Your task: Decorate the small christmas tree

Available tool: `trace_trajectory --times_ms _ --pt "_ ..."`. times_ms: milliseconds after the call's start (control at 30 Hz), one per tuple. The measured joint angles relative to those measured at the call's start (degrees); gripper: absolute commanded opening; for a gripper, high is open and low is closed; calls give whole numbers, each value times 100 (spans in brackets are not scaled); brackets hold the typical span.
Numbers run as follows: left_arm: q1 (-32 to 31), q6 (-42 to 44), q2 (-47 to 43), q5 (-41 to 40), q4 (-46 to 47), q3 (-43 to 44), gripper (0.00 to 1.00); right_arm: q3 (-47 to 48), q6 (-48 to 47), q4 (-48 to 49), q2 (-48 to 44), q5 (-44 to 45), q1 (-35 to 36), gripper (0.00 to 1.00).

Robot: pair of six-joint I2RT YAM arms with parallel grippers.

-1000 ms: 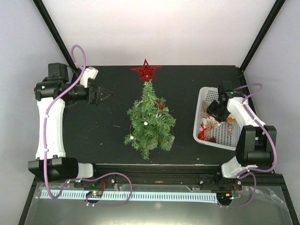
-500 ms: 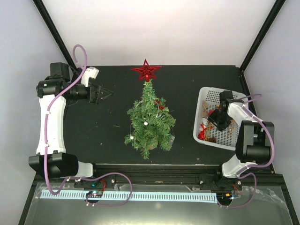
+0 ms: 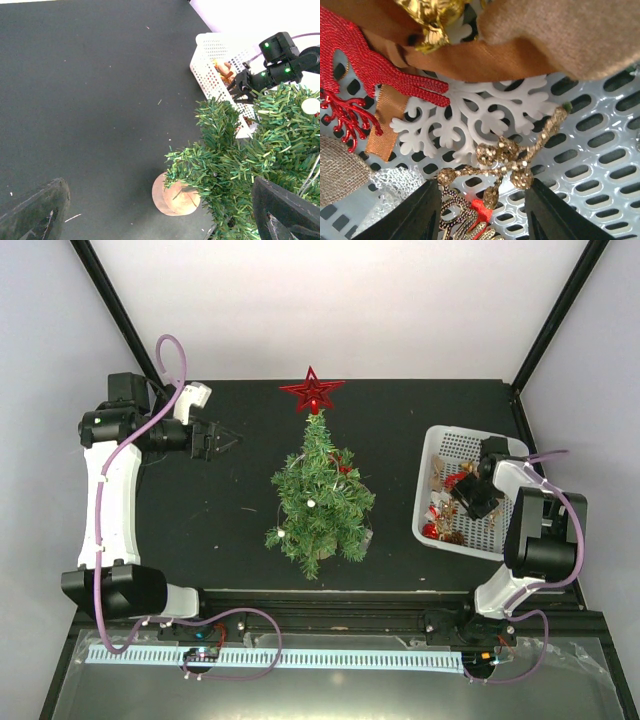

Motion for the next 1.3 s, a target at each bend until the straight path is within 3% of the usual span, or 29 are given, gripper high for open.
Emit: trace_trajectory --times_ms 233,467,933,1300 --pt "0 -2 2 0 0 0 99 111 -26 70 20 -24 -28 21" --pt "0 0 2 0 -2 0 99 378 -74 90 195 -22 -74 7" --pt "0 -2 2 9 4 -59 99 501 -310 -164 -107 -20 -74 1" --pt "-2 -2 -7 35 4 -81 99 516 -798 -901 -1969 -192 -72 1"
